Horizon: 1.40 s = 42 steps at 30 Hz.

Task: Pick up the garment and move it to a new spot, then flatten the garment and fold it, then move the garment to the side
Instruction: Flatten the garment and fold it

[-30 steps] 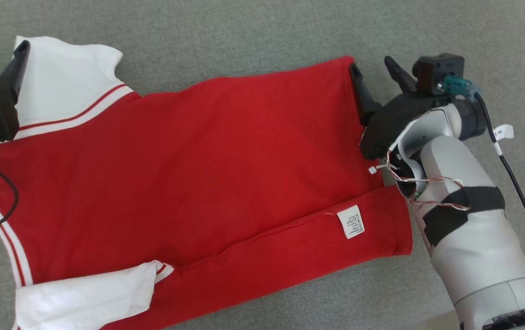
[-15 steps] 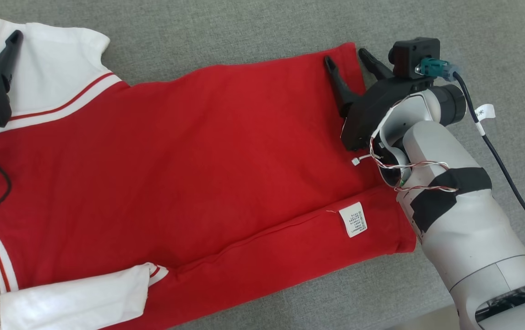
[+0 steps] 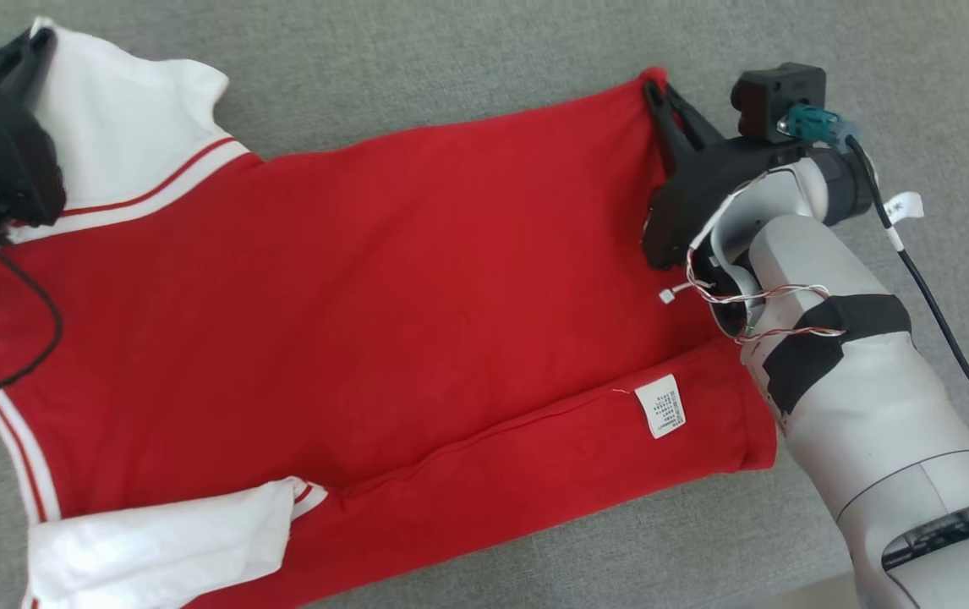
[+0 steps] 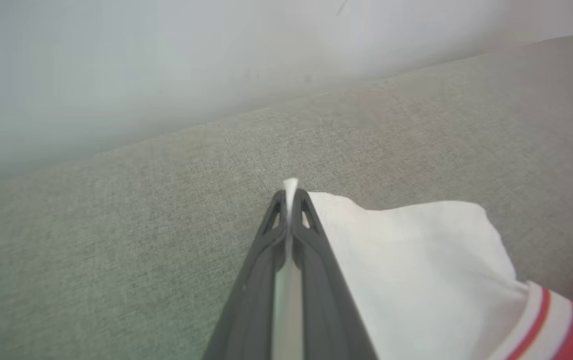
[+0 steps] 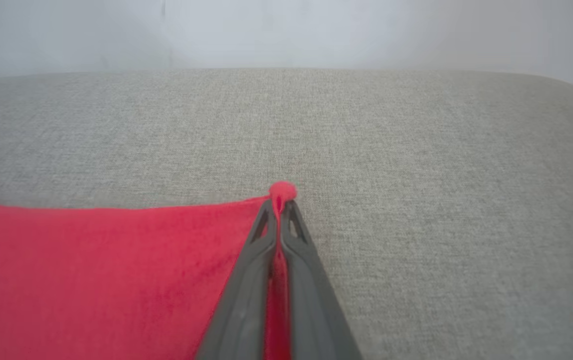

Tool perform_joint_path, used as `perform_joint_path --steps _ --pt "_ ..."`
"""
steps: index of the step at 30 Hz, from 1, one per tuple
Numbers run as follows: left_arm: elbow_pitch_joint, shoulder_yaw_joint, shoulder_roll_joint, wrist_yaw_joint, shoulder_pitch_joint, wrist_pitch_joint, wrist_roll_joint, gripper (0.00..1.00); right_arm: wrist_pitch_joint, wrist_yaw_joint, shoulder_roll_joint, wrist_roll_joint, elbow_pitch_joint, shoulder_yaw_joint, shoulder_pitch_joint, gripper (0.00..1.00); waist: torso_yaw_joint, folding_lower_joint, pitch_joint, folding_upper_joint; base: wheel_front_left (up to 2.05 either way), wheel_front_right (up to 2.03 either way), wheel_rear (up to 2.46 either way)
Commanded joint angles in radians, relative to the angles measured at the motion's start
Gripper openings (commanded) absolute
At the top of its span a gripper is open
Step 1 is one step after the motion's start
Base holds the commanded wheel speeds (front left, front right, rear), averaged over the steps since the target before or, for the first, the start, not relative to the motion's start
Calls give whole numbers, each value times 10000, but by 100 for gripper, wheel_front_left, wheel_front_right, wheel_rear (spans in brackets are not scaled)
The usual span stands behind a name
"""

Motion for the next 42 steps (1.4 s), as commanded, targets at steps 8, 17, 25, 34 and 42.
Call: perform_joint_path --steps 8,17,25,34,42 --pt "-814 -283 37 20 420 -1594 -472 0 -918 11 -431 -457 655 -453 412 0 721 0 -833 -1 0 0 0" --pt "-1841 -462 -9 20 1424 -2818 -949 0 -1306 11 -901 -630 561 -780 1287 0 1315 0 -1541 -1 0 0 0" --pt "-3027 -81 69 106 2894 -3287 -819 0 -1362 11 -1199 -685 -789 -1179 2583 0 1712 0 -2036 -1 0 0 0" --pt "-4922 2370 -337 814 5543 -3298 419 0 -1364 11 -1481 -805 -2499 -1847 4253 0 1990 0 -2360 -1 0 0 0" --pt "-5883 3913 -1134 933 7889 -3302 1491 0 -1366 11 -1641 -721 -3644 -2390 5419 0 2253 0 -2599 -1 0 0 0"
